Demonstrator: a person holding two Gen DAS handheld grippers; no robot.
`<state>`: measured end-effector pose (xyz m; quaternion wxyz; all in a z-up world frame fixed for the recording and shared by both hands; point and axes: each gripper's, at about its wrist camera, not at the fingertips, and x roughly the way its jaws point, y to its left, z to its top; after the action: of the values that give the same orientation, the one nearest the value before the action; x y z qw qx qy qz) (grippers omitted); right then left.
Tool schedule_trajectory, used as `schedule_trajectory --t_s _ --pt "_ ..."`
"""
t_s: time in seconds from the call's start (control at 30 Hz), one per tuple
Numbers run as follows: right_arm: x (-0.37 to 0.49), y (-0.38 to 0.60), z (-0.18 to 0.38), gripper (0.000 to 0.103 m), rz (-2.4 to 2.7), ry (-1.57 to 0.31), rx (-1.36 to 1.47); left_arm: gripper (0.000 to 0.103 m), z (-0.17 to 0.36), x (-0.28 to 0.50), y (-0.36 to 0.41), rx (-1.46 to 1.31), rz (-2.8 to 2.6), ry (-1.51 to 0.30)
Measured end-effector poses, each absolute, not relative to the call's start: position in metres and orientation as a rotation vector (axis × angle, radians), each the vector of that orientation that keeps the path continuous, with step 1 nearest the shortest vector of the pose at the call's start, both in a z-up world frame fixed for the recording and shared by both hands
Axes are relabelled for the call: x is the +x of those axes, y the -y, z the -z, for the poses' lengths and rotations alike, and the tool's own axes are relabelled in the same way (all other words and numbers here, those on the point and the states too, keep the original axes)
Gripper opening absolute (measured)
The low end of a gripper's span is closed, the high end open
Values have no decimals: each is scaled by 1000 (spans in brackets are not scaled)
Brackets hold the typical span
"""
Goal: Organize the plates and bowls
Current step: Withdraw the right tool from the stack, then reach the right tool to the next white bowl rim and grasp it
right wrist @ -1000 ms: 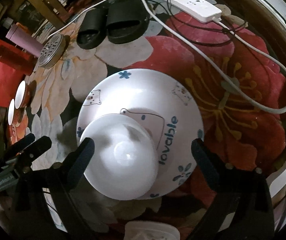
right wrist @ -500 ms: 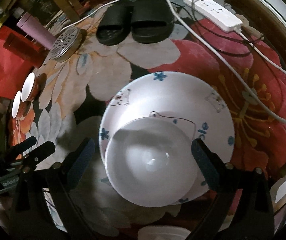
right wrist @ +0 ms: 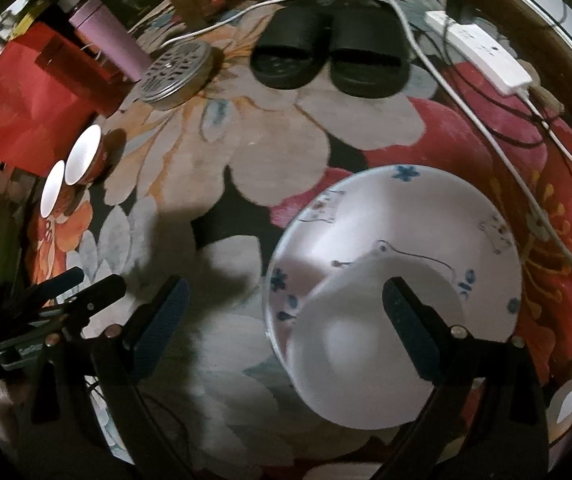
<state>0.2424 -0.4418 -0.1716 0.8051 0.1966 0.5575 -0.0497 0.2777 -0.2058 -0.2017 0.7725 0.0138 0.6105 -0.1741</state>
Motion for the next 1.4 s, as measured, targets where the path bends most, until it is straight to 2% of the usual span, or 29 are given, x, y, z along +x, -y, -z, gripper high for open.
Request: schedule_trajectory --t_s 0.47,0.77,1.13,1.2,1.27,1.4 --pt "282 385 181 98 -15 -1234 359 102 212 296 150 -42 303 -1331" --pt "350 327 186 98 -138 -1251 333 102 206 334 82 -137 189 -1283" --pt "451 268 214 97 -175 -1275 460 102 204 374 1 -251 46 -1239" --pt "468 262 221 93 -144 -1283 499 102 203 375 -8 -259 34 -1233" --pt "480 254 228 81 -130 -1306 519 102 203 373 -16 -268 30 -1229" --pt "496 246 242 65 -95 -1350 613 102 211 366 -28 -297 24 -1247"
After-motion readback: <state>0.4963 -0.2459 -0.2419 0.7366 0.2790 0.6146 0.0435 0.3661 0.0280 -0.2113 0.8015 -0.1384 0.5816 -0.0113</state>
